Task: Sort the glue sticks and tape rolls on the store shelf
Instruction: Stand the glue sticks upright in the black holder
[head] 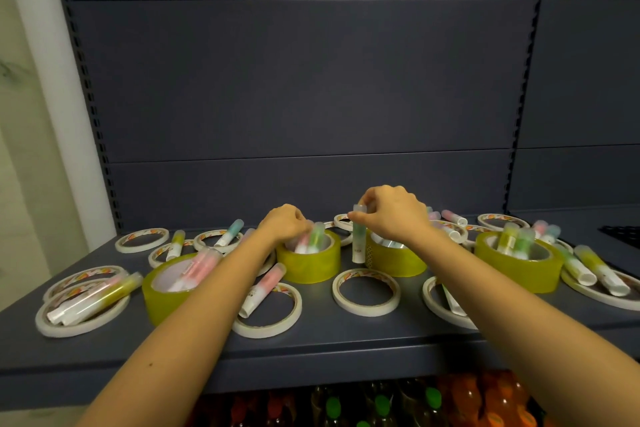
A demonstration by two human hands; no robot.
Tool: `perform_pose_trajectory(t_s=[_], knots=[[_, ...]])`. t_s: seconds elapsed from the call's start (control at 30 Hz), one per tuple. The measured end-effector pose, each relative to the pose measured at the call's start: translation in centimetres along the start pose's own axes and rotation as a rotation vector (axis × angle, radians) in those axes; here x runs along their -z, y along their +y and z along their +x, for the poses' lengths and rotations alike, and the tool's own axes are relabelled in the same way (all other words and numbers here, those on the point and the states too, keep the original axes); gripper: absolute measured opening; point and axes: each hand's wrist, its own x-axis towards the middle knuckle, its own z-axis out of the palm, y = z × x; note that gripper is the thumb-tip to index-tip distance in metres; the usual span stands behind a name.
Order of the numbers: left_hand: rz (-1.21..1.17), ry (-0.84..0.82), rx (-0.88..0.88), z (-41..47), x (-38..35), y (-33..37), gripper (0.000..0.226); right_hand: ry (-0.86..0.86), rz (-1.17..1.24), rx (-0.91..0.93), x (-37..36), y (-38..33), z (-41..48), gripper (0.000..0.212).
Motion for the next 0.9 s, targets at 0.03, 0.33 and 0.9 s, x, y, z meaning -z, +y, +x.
perform_pose_trajectory(t_s=[0.03,0.33,0.9], knots=[[-0.036,0.009,0.006,0.0,-0.1,-0.1,0.019,0.002,0.002,-0.002,-0.1,0.1,-0.1,0.038],[-0.104,0.343,-0.241,-0.9,3.2,2.7,0.016,0.108,0.177,-0.018,2.1,1.9,-1.6,0.035],[-0.376,0.087,-0.678,-4.8,-8.3,23.6,0.015,0.253,0.251,-0.184,16.4,18.9,-11.0,0.025]])
